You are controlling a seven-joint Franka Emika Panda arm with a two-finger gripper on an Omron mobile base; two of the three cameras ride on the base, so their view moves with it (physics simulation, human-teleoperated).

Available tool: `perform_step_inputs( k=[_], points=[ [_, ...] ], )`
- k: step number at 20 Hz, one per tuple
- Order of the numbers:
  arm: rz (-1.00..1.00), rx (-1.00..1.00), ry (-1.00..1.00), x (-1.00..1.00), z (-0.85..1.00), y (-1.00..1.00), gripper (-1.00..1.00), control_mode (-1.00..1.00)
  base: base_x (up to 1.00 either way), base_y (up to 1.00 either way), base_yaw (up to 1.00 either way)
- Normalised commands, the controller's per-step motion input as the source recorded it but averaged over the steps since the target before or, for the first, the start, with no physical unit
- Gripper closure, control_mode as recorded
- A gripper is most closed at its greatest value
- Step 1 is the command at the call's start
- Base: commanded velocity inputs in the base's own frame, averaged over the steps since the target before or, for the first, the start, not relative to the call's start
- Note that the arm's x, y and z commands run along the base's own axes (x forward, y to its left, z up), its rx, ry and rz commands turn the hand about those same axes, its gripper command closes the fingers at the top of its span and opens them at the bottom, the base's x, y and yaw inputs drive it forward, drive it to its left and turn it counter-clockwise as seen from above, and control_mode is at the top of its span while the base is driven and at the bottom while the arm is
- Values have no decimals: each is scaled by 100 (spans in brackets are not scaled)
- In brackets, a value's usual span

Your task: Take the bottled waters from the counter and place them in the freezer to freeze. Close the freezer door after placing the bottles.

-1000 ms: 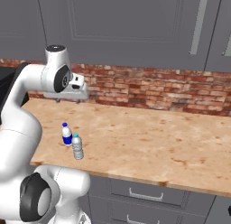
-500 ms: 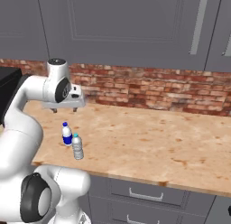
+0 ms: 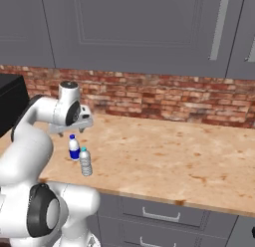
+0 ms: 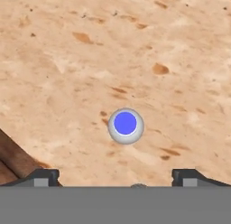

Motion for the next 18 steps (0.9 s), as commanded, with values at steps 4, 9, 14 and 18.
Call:
perform_step_inputs(
  k=[4,9,14,18],
  points=[
    [22,-1,0,13,-42,0,-100,-100,0,0,0],
    [22,0,0,26,-54,0,-100,-100,0,0,0],
    [21,0,0,30,-52,0,-100,-100,0,0,0],
    [18,0,0,12,-30,7,-100,-100,0,0,0]
  ],
)
